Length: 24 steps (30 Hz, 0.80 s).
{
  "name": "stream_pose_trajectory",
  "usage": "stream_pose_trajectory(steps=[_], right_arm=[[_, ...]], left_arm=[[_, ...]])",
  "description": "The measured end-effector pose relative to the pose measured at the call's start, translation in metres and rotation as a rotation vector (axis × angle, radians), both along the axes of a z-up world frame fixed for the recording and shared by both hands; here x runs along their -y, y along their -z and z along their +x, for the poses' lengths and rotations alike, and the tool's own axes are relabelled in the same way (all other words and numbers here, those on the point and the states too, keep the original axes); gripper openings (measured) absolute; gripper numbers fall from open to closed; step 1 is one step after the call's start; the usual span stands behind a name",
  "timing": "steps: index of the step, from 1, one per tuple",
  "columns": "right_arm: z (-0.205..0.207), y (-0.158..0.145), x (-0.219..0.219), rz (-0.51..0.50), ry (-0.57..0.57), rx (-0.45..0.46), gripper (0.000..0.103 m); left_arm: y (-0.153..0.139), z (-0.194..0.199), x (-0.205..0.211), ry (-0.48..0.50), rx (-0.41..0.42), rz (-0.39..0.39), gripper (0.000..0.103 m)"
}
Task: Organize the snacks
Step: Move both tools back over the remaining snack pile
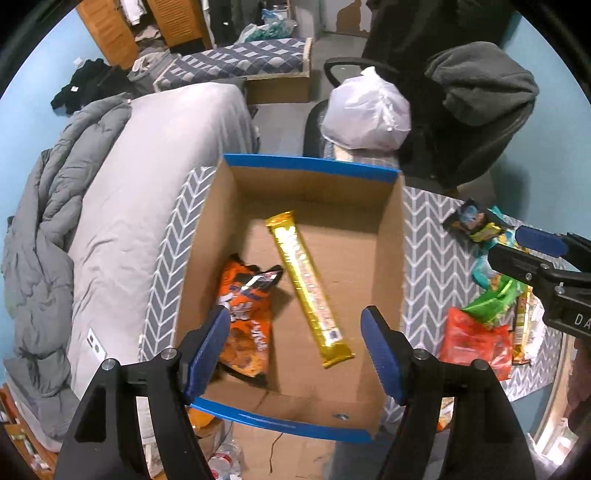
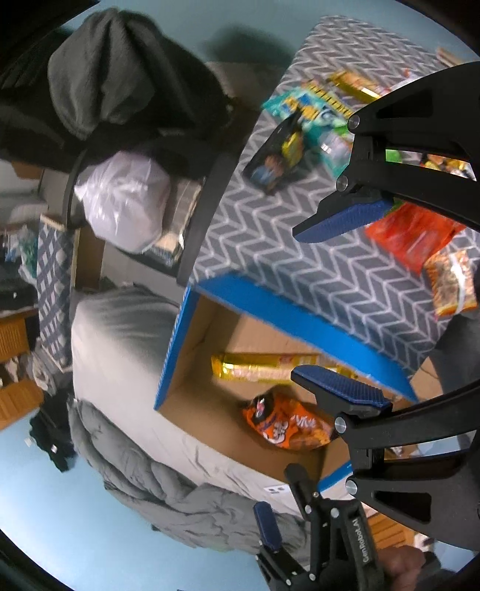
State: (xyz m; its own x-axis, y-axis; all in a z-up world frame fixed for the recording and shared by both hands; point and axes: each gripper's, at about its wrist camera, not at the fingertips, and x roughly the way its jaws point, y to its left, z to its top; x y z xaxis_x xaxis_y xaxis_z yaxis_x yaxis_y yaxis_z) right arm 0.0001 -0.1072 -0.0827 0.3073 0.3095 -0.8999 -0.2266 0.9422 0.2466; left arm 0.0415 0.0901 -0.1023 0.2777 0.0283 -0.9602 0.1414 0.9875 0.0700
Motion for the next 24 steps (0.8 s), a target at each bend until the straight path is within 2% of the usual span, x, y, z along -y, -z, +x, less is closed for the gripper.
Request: stream_pose_trajectory(steps=[8, 24], right_arm=[[-0.019, -0.005, 0.054, -0.002, 0.097, -0.010, 0.070], [-0.059, 0.011, 0.156, -0.035, 0.285, -0.061, 0.070]], left_arm=[[-0.001, -0.006, 0.037, 0.074, -0.020, -0.021, 0.074], [-0.009, -0.009, 0.118, 0.246, -0.006, -0.009, 0.075]])
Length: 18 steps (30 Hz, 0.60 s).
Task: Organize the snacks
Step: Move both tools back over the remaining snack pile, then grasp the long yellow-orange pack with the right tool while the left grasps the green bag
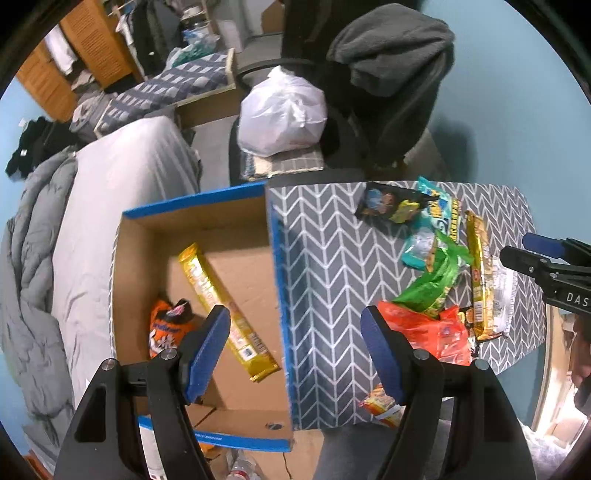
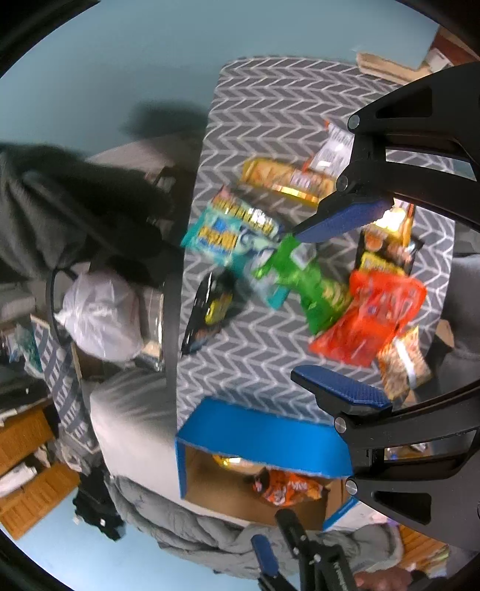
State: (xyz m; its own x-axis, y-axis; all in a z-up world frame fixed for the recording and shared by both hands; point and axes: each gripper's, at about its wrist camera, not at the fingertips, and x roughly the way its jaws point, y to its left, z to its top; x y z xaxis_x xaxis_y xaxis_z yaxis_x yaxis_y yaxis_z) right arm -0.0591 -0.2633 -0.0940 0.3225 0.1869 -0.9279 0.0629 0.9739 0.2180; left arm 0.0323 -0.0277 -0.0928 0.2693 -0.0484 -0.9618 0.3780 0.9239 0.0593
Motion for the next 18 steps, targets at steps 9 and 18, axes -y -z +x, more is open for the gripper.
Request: stream_pose_trajectory(steps=[9, 18], right_arm=[[-0.019, 0.010, 0.045, -0.019, 0.075, -0.031, 0.070], [-0.033, 0.037, 0.073, -0.020, 0.126, -0.072, 0.070]], left_arm=[[0.003, -0.002, 0.043, 0.095, 0.001, 0.015, 0.077], [0.024, -0.009, 0.081, 0.182, -0.015, 0.048, 0.077]])
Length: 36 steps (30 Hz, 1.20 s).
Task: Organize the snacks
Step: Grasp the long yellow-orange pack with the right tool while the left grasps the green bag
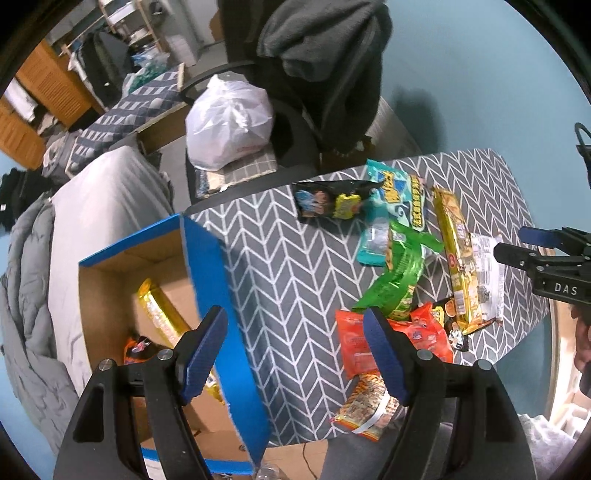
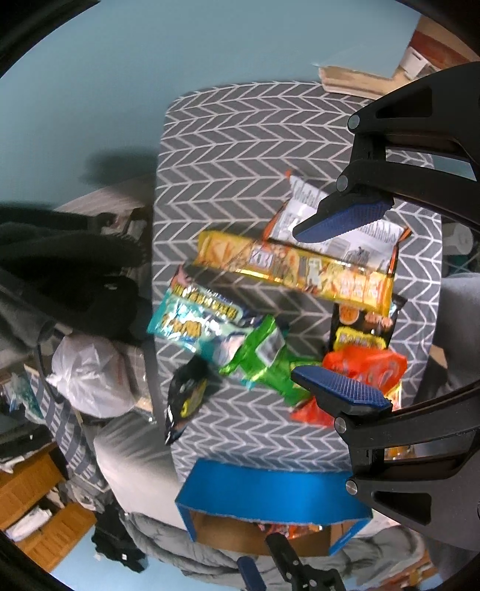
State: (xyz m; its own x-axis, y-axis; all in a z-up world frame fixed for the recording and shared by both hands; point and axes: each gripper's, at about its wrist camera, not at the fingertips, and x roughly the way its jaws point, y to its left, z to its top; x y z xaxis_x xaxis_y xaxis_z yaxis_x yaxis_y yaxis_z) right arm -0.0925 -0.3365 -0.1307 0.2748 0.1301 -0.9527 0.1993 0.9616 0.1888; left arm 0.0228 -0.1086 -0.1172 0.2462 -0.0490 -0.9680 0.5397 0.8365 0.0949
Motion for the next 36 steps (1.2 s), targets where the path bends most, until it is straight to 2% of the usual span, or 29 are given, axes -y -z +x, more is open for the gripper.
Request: stream_pose_trajectory(steps=[12, 21, 28, 32, 36], right_arm=[[-0.005, 0.059, 0.013, 0.066, 0.060, -0.070, 0.070], [0.008, 0.089, 0.006, 0.053, 0.042, -0.094, 0.070], [0.014, 0.104, 0.001, 0.038, 0.022, -0.105, 0.069], [0.020, 0.112, 0.000, 0.062, 0.013, -0.114, 0.062], [0.027, 0.123, -0.001, 0.045, 0.007, -0.140, 0.047]], left_arm=[[0.040, -0.008, 0.034, 0.046, -0.029, 0.037, 0.077], [0.068, -0.008, 0.050, 0.044, -0.067, 0.032, 0.077], [0.085, -0.009, 0.066, 0.073, -0.062, 0.035, 0.077], [0.095, -0.006, 0.074, 0.070, -0.082, 0.032, 0.077], [0.104, -0.003, 0.081, 0.058, -0.106, 0.018, 0.077]])
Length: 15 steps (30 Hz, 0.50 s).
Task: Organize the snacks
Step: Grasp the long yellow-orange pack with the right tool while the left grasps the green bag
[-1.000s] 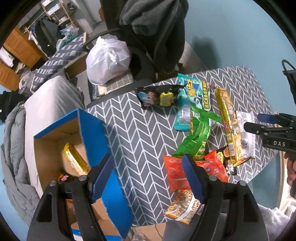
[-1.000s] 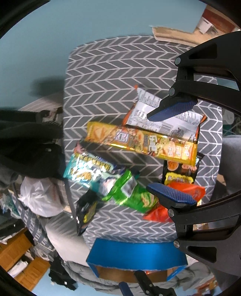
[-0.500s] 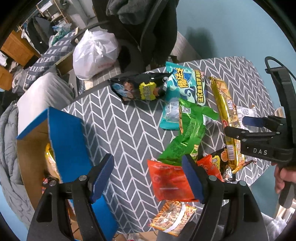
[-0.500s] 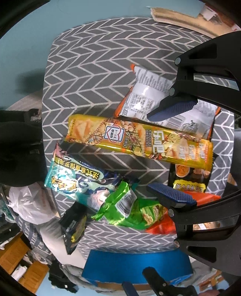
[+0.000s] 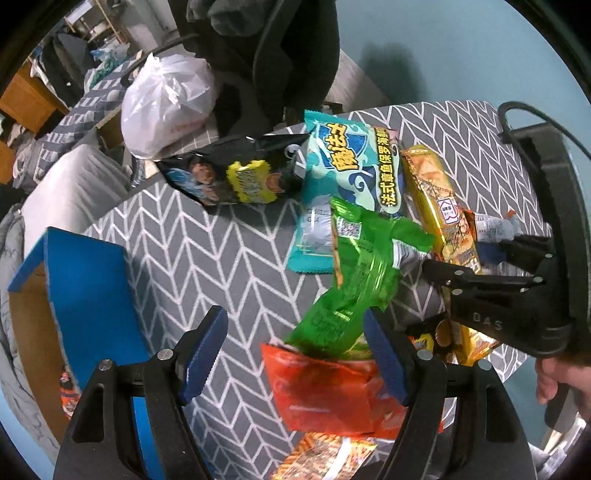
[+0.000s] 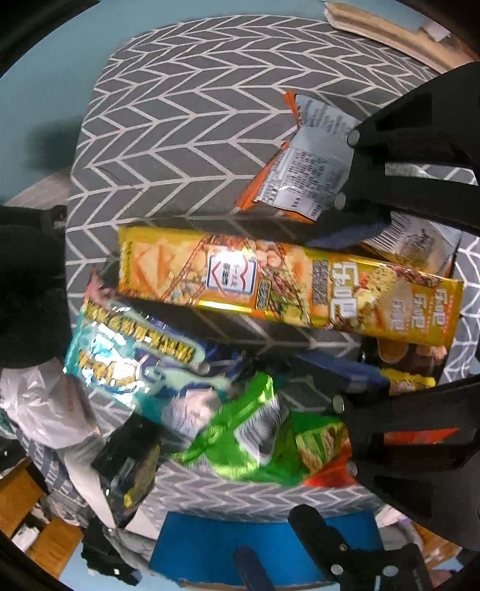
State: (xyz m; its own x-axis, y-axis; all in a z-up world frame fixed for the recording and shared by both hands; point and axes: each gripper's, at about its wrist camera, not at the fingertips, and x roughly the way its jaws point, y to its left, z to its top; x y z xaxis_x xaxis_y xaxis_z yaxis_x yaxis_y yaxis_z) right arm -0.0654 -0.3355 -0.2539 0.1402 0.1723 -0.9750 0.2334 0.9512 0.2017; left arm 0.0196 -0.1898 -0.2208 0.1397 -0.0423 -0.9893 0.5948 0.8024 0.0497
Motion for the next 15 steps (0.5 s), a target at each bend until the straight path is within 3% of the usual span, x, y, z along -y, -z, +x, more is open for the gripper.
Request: stream_pose_trajectory(steps=[3, 7, 12, 15], right_arm=[[0.001, 0.008, 0.004, 0.005, 0.001, -0.017, 0.041], [0.001, 0.007, 0.006, 0.004, -0.008, -0.011, 0.035], [-0.007, 0.004, 0.011, 0.000, -0.014, 0.003, 0.031], [-0.013, -0.002, 0.014, 0.002, -0.007, 0.013, 0.030]], left_arm=[[0.007, 0.001, 0.006, -0.010, -0.021, -0.012, 0.077], [0.014, -0.001, 0.018, 0.006, -0.035, -0.028, 0.087], [0.014, -0.008, 0.030, 0.058, -0.045, -0.016, 0.087], [0.007, -0.013, 0.030, 0.063, -0.041, -0.049, 0.087]])
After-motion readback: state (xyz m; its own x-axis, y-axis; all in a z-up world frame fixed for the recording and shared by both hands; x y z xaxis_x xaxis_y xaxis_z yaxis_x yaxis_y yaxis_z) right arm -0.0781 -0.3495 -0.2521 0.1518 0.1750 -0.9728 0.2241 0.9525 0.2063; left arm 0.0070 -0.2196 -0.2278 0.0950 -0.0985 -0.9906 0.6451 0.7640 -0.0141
